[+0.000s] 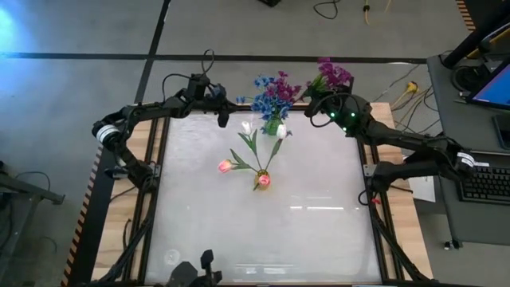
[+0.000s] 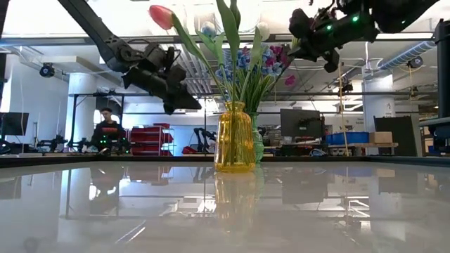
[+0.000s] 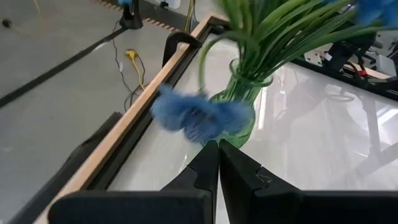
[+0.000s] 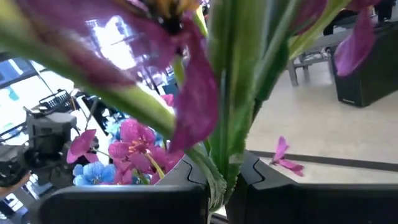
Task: Sort flowers into vase by color
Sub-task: Put the purple flowers into the green vase
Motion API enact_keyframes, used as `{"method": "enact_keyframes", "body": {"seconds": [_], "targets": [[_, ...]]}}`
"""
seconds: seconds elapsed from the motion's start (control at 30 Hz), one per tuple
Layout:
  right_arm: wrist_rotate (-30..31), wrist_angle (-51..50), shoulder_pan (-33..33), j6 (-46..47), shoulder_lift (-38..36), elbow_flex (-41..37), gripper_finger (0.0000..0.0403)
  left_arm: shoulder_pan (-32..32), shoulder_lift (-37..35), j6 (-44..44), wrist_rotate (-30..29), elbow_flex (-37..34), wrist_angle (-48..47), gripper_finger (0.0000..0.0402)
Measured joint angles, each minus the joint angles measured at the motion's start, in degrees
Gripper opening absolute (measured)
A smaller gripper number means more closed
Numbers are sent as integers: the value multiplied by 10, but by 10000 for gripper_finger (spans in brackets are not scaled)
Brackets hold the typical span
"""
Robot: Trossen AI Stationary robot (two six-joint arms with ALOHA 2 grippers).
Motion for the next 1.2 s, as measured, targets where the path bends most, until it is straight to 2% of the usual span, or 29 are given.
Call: {"method": "enact_keyframes", "body": {"seconds": [0.2,0.53,0.8,1.03,1.2], "targets": [[-20,62,0,11,32,0,13,-1,6,-19,0,0,7,0],[-50,82,0,35,87,2,13,-1,6,-13,0,0,18,0],[-66,115,0,-30,83,2,13,-4,6,-27,0,-1,19,0],[-84,111,0,-31,74,2,13,-28,6,4,3,-12,20,0],[-90,102,0,-30,74,2,13,-39,6,-11,-12,-15,42,0]]}}
